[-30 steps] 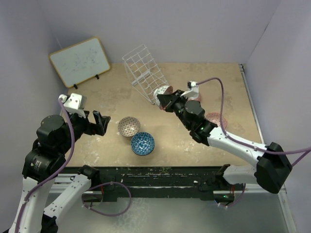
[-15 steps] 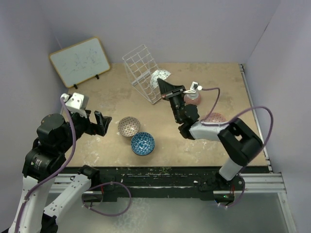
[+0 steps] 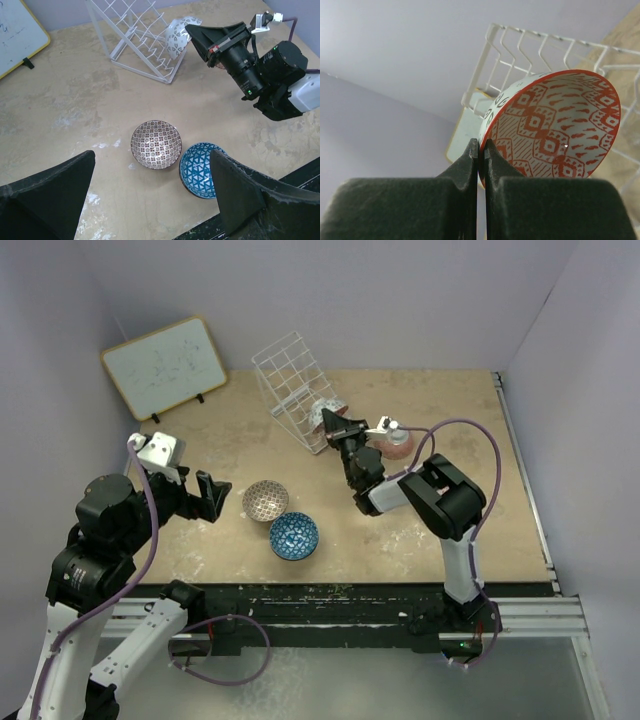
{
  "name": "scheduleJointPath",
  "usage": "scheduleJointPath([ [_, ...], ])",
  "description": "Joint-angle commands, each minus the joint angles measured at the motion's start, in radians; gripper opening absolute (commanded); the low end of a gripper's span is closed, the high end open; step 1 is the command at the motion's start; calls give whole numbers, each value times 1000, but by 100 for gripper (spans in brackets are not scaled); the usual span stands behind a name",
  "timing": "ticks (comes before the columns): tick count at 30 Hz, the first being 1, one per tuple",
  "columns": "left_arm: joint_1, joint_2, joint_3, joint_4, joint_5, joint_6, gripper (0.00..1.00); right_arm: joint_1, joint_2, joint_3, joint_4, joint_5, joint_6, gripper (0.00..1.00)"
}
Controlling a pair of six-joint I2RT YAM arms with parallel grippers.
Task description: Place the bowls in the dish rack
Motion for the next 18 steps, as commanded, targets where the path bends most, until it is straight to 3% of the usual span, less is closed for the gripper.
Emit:
scheduleJointPath([
  [1, 6, -4, 17, 45, 20, 24, 99, -25, -15, 96, 432, 3, 36, 0],
  [18, 6, -16, 4, 50, 7, 22, 99, -55, 153, 251, 435, 17, 101, 0],
])
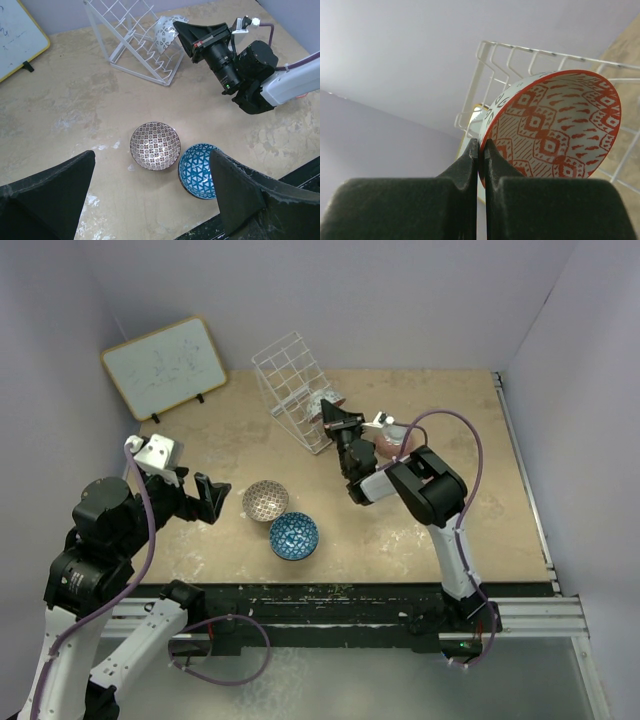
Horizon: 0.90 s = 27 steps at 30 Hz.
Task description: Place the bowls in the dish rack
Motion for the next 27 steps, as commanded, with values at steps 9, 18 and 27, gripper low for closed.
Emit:
scheduleJointPath([
  [9, 6, 2, -5, 47, -14, 23, 99, -24, 59, 114, 390, 6, 81, 0],
  [18, 6, 2, -13, 54, -22, 29, 99, -30, 114, 103, 389, 9, 129, 0],
  [27, 6, -2, -17, 54, -22, 30, 99, -74, 224, 199, 389, -132, 170, 0],
])
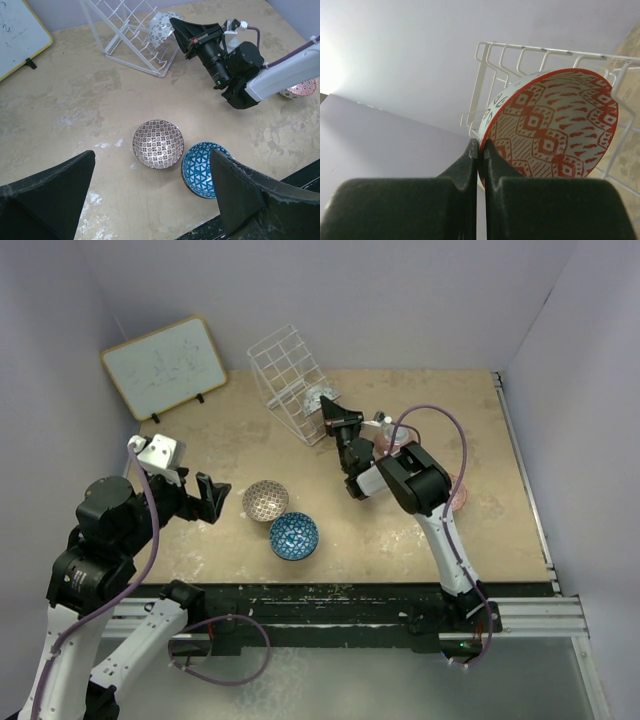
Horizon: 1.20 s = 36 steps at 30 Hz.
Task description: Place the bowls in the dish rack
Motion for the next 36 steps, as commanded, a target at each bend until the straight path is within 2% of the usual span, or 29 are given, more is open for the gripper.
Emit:
scheduleJointPath([
  [1, 6, -3, -4, 51, -10, 23, 99, -30, 38, 61, 308, -86, 36, 0],
  [14, 6, -9, -7, 55, -1, 23, 99, -39, 104, 71, 304, -128, 137, 0],
  [19, 6, -17, -12, 55, -3, 22, 99, -38, 83, 29, 304, -109, 133, 18],
  [23, 6, -18, -15, 56, 1, 21, 99, -37, 66, -2, 292, -95, 147, 24],
  [27, 6, -18, -14, 56, 2, 19, 99, -34, 32, -55, 254, -50, 158, 36],
  [36, 6, -23, -7, 51, -1, 19, 99, -34, -23, -46, 150, -82, 140, 39],
])
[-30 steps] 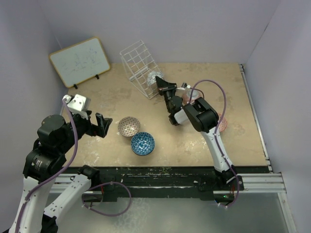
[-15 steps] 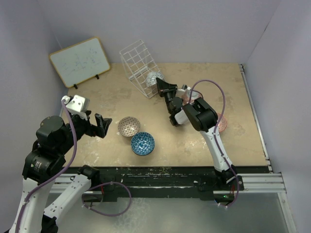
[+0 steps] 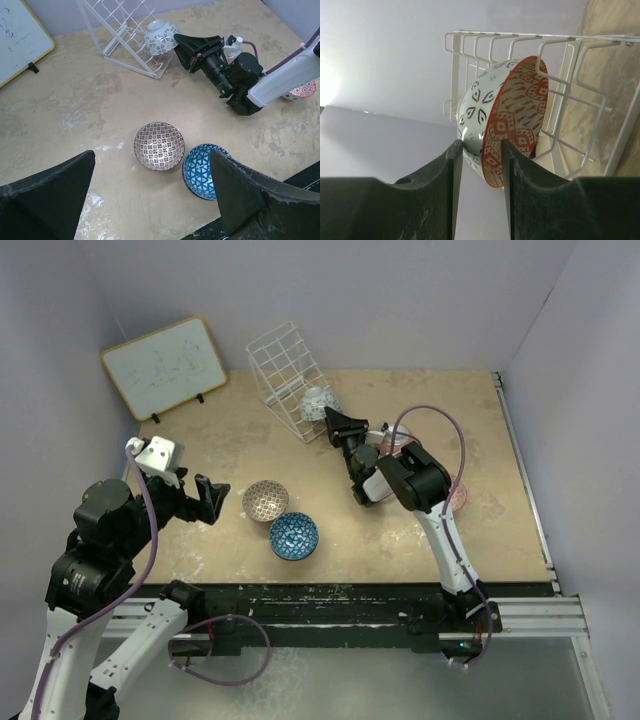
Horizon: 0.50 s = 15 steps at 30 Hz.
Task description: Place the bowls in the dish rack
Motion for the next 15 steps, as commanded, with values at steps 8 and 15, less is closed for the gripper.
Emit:
scheduleJointPath([
  [8, 6, -19, 5, 38, -6, 10, 99, 2, -153, 12, 40, 5, -17, 54],
  [15, 6, -20, 15, 34, -5, 10, 99, 2, -180, 32, -60, -42, -8, 72],
])
